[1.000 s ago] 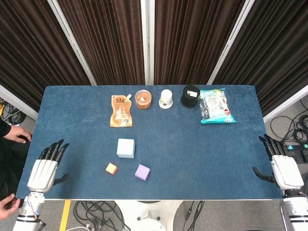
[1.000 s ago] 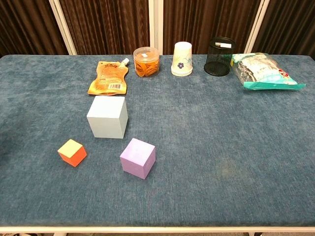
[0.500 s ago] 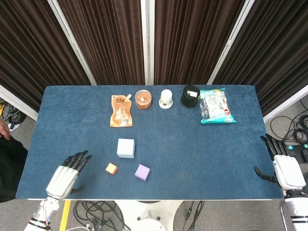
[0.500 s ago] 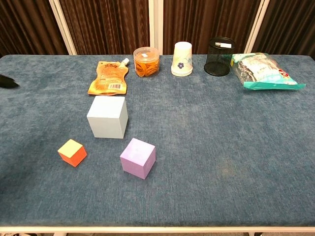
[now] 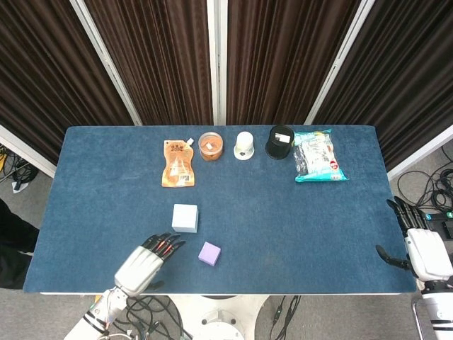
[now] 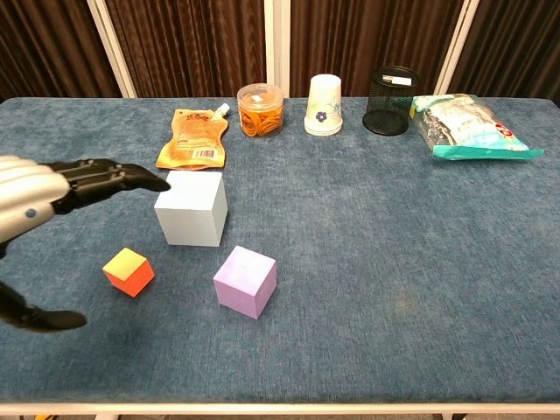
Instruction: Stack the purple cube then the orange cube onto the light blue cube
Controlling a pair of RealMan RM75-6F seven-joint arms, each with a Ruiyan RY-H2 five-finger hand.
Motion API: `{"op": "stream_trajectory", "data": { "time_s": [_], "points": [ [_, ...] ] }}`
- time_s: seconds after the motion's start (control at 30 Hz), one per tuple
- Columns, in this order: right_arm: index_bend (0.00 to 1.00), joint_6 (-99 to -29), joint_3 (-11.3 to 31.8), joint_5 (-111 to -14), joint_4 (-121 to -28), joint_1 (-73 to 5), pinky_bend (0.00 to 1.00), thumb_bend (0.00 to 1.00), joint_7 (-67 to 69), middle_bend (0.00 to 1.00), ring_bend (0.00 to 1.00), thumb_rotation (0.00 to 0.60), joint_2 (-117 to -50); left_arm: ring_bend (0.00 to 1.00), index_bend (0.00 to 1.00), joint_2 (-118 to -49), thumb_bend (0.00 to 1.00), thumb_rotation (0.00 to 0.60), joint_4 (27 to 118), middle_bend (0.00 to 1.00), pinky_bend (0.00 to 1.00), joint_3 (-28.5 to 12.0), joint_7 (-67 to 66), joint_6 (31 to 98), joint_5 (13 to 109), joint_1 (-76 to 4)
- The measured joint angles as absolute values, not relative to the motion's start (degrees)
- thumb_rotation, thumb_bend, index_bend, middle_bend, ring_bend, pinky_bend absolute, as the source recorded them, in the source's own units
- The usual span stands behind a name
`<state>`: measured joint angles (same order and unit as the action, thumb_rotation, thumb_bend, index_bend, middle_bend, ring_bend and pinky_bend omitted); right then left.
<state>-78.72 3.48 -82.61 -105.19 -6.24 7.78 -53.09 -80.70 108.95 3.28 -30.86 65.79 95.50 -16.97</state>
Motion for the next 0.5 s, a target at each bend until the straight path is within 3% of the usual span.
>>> {"op": "stream_trajectory", "data": {
  "time_s": [0.2, 0.5],
  "points": [
    [0.0, -79.5, 4.0, -82.2, -104.6, -5.8, 0.0, 0.18, 9.9, 0.0, 0.0, 0.6, -52.6, 0.17, 0.2, -82.5, 0.11, 0.6, 101.7, 0.29, 0.25, 2.6, -31.7, 64.3, 103.9, -21.7],
    [0.0, -79.9, 4.1, -82.5, -104.5, -5.7, 0.0, 0.18, 10.0, 0.0, 0.0, 0.6, -52.6, 0.17, 0.2, -84.2, 0.14, 0.6, 98.4, 0.29, 0.25, 0.6, -29.5, 54.9, 104.3, -30.5]
  ]
}}
